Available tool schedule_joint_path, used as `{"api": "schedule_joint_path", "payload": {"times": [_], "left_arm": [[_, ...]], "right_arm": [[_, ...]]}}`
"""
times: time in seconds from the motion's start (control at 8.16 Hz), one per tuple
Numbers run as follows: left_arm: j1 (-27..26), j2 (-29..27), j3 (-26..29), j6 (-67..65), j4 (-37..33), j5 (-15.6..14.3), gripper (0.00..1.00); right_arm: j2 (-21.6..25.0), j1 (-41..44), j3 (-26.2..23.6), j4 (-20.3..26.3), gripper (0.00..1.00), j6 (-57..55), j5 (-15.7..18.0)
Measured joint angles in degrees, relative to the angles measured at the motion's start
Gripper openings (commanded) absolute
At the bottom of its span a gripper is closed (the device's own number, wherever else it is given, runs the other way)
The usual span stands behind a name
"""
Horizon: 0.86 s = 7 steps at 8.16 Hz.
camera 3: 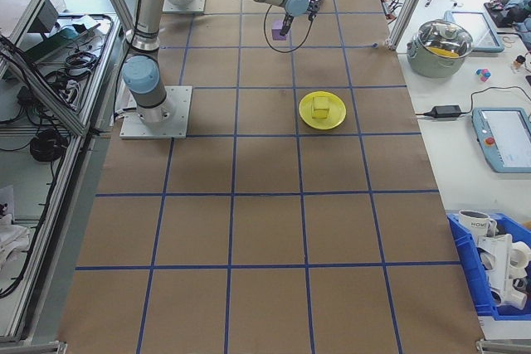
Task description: Sort blocks by color into plates
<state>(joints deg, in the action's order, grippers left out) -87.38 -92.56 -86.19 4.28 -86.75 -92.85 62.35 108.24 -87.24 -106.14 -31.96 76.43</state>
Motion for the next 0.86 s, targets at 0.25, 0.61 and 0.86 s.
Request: {"api": "schedule_joint_path", "payload": {"times": [0.25, 0.61, 0.86], "left_arm": [[-0.2, -0.4, -1.0, -0.4, 0.0, 0.1, 1.00], [-0.2, 0.5, -4.9, -0.2, 0.7, 0.1, 1.00], [0.0, 0.5, -5.5, 0.0, 0.8, 0.1, 1.00]], "right_arm": [[-3.2, 4.5, 2.0, -3.3, 0.40, -6.0, -1.7], [-4.9, 8.5, 1.9, -4.9, 0.43, -7.7, -1.8], [-5.0, 9.0, 1.8, -5.6, 0.43, -7.9, -1.6]]}}
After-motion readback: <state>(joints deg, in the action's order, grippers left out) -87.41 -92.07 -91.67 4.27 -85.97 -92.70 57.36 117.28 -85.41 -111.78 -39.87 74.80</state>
